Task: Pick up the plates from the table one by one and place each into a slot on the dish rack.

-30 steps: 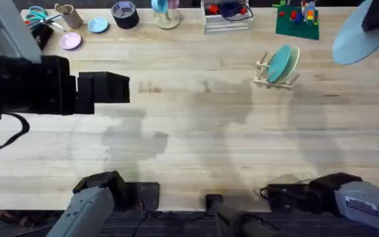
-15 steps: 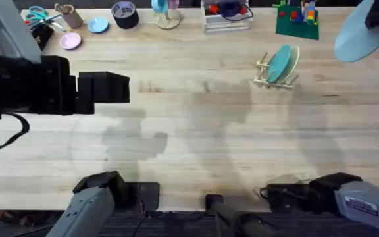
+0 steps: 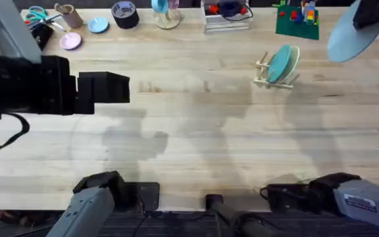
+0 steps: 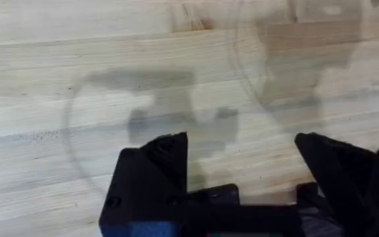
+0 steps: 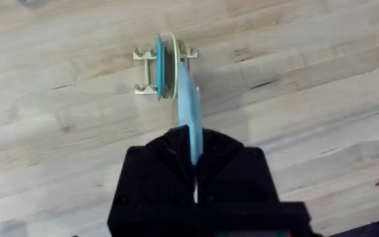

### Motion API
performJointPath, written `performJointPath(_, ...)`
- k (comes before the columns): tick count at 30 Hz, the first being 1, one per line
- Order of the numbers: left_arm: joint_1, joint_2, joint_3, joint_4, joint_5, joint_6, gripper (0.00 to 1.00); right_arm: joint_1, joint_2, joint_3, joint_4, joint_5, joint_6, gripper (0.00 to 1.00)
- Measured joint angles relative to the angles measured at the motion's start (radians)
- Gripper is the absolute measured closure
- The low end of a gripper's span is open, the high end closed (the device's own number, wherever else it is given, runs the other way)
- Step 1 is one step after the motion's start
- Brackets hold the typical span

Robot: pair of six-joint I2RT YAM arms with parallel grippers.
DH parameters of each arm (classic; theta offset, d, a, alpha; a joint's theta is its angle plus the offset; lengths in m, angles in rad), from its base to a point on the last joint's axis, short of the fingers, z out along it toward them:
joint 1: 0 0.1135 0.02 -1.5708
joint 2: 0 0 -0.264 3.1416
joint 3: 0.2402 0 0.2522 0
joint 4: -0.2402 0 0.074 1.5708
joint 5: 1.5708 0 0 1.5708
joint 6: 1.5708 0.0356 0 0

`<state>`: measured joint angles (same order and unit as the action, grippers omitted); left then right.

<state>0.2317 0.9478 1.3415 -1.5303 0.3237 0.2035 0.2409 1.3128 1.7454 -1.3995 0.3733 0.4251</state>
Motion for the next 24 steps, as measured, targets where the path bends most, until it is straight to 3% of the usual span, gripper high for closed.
performJointPath(24,0.0,0.0,0.0,0.0,0.0,0.0,0.008,0.023,0.079,0.0,0.053,-0.015,-0.015,0.971)
